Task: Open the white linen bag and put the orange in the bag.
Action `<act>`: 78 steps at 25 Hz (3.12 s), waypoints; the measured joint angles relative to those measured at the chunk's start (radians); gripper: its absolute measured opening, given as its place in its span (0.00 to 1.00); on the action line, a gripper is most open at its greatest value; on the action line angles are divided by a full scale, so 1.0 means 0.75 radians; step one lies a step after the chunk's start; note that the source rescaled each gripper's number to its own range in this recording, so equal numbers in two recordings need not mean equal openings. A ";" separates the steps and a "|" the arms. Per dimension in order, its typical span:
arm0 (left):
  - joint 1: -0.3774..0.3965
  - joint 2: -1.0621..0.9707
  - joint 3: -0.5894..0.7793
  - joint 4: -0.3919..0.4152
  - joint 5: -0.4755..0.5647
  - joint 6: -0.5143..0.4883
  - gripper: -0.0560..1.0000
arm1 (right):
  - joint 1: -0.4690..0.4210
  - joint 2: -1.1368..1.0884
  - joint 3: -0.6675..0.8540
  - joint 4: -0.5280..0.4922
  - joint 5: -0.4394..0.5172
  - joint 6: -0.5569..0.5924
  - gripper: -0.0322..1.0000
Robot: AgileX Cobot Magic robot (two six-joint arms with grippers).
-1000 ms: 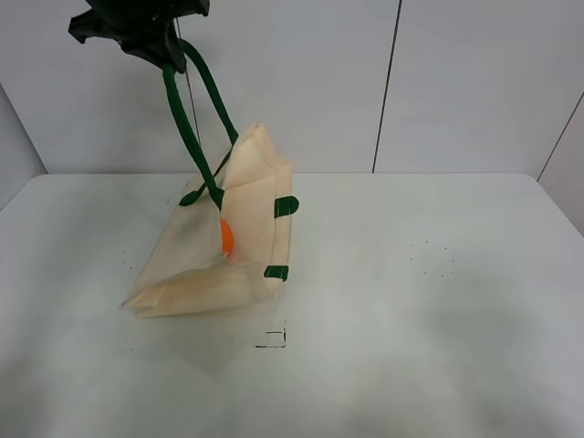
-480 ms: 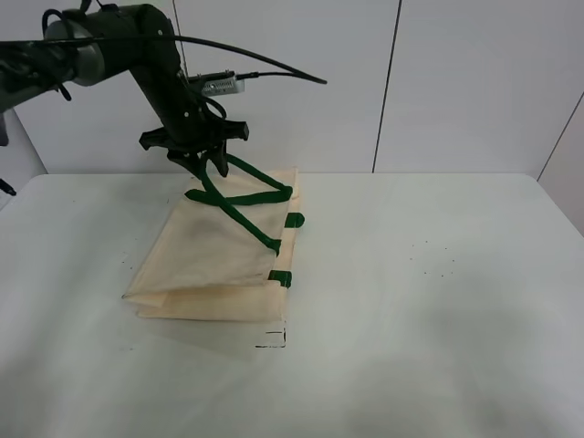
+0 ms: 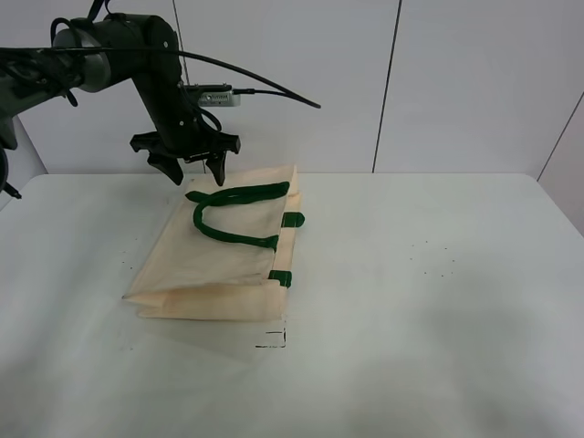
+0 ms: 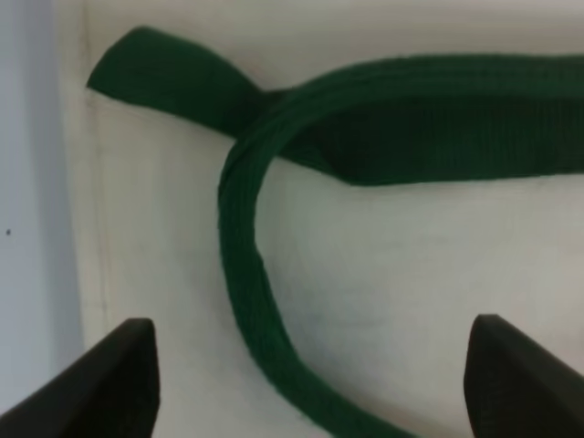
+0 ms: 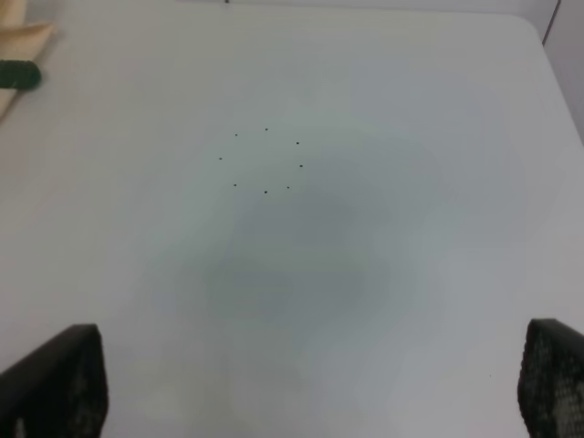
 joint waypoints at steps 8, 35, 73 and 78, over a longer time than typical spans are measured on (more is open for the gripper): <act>0.056 0.000 0.000 0.028 0.034 0.000 0.85 | 0.000 0.000 0.000 0.000 0.000 0.000 1.00; 0.286 -0.742 0.791 -0.032 0.048 0.046 0.85 | 0.000 0.000 0.000 0.000 0.000 0.000 1.00; 0.390 -2.774 2.125 -0.095 -0.117 0.259 0.85 | 0.000 0.000 0.000 0.000 0.000 0.000 1.00; 0.394 -2.871 2.125 -0.095 -0.118 0.259 0.85 | 0.000 0.000 0.000 0.000 0.000 0.000 1.00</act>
